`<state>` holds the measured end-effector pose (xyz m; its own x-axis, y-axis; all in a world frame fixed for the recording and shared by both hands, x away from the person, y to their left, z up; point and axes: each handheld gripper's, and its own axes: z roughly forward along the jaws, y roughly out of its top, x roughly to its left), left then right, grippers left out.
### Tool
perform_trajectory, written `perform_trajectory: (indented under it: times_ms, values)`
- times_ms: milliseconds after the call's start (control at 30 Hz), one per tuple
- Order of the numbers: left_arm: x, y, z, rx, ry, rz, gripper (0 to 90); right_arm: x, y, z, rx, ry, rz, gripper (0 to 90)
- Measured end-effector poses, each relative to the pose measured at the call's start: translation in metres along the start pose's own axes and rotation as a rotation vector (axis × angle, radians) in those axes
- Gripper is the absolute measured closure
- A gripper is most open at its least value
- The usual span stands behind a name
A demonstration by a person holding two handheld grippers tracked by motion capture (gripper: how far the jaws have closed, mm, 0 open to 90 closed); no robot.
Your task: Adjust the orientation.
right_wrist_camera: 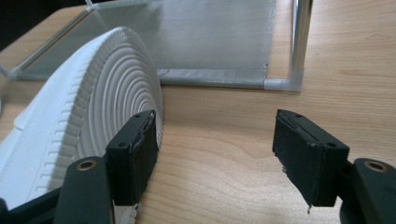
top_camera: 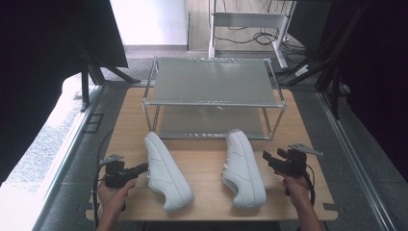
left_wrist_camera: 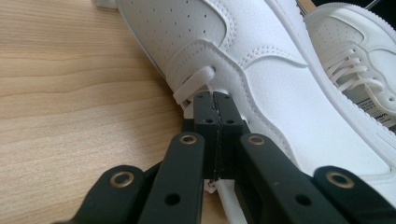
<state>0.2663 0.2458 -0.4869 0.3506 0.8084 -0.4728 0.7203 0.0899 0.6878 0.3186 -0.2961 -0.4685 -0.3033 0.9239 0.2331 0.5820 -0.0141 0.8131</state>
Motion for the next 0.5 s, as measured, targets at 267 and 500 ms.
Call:
perform_trajectory:
  times_ms: [267, 500]
  values:
    - [-0.0030, 0.0028, 0.0011, -0.002, -0.030, -0.002, 90.0, 0.0044, -0.0039, 0.0035, 0.002, -0.023, -0.022, 31.2]
    - [-0.0060, 0.0074, 0.0013, -0.008, -0.028, 0.005, 90.0, -0.0015, -0.0044, 0.0017, 0.013, -0.035, 0.001, 31.2]
